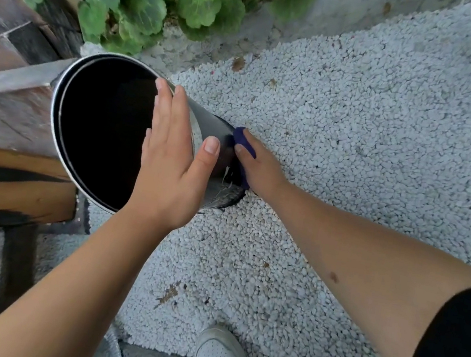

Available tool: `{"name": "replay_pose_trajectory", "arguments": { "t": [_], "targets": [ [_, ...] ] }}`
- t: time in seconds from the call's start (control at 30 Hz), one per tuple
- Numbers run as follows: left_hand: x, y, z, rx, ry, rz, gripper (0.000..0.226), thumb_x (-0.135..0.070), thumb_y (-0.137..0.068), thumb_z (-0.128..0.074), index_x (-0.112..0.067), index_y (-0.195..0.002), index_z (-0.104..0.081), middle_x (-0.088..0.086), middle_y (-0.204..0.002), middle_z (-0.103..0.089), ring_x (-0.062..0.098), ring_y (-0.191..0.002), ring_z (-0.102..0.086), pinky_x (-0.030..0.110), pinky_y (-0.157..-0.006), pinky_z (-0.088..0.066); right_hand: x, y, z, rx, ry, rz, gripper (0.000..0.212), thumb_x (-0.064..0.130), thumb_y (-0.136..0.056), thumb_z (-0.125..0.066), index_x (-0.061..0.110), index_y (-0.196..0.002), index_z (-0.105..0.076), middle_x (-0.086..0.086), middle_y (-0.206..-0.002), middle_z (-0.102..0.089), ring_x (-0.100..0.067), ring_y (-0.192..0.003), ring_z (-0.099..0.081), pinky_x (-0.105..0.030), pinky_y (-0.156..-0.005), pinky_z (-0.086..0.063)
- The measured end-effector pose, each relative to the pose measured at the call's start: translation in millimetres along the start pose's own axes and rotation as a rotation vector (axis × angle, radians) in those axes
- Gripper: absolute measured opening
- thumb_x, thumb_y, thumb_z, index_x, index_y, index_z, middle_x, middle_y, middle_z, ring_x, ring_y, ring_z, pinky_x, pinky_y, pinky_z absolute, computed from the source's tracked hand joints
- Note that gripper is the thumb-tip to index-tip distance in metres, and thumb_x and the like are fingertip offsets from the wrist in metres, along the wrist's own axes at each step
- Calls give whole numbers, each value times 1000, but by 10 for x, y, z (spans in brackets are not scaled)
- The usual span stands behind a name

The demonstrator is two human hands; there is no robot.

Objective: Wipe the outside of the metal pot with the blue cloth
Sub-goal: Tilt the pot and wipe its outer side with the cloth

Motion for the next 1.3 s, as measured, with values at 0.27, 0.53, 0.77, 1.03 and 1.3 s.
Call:
{"name": "replay_pose_trajectory", "arguments": {
  "t": [0.27, 0.53, 0.77, 1.03, 1.3],
  "targets": [
    [54, -60, -9, -6, 70, 39, 82, -68, -92, -12, -20, -155, 10, -2, -162, 23, 2, -140, 26, 43, -118, 12, 325, 250, -95, -112, -366, -39, 48, 40, -97, -53, 27, -143, -51, 2, -149, -51, -15, -134, -49, -42, -116, -36],
    [40, -398, 38, -84, 91, 182, 78, -62, -91, -6, -20, -155, 7, -2, -163, 20, 17, -147, 23, 42, -114, 14, 1040, 695, -280, -135, -533, 224, 57, 28, -88, -43, 18, -143, -51, 0, -151, -49, -10, -138, -44, -41, -118, -33],
    [-18, -626, 32, -89, 186, 254, 64, -44, -104, -16, -16, -155, 9, 3, -162, 23, 19, -147, 22, 39, -116, 14, 992, 626, -299, -213, -287, 440, 50, 21, -98, -41, 6, -146, -44, -9, -151, -46, -14, -138, -42, -36, -118, -31],
    [329, -91, 288, 254, -311, -291, 88, -74, -89, -24, -22, -156, 1, -1, -161, 18, 24, -149, 17, 44, -118, 1, 203, 273, -247, -228, -166, 65, 54, 38, -102, -34, 21, -152, -34, -4, -156, -39, -20, -141, -38, -45, -119, -29],
    [259, -41, 200, 224, -167, -268, 73, -30, -100, -41, -7, -155, 3, 11, -164, 3, 14, -151, 4, 19, -119, -1, -24, 100, -244, -214, -153, -58, 52, 37, -105, -34, 23, -155, -29, -4, -160, -34, -23, -144, -35, -41, -121, -25]
  ]
}}
Point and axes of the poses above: each hand's wrist, its own y-axis away from the middle knuckle, its own z-axis out of the back of the hand, x = y × z, the point moved 3 cm from there along -y, towards the middle knuckle
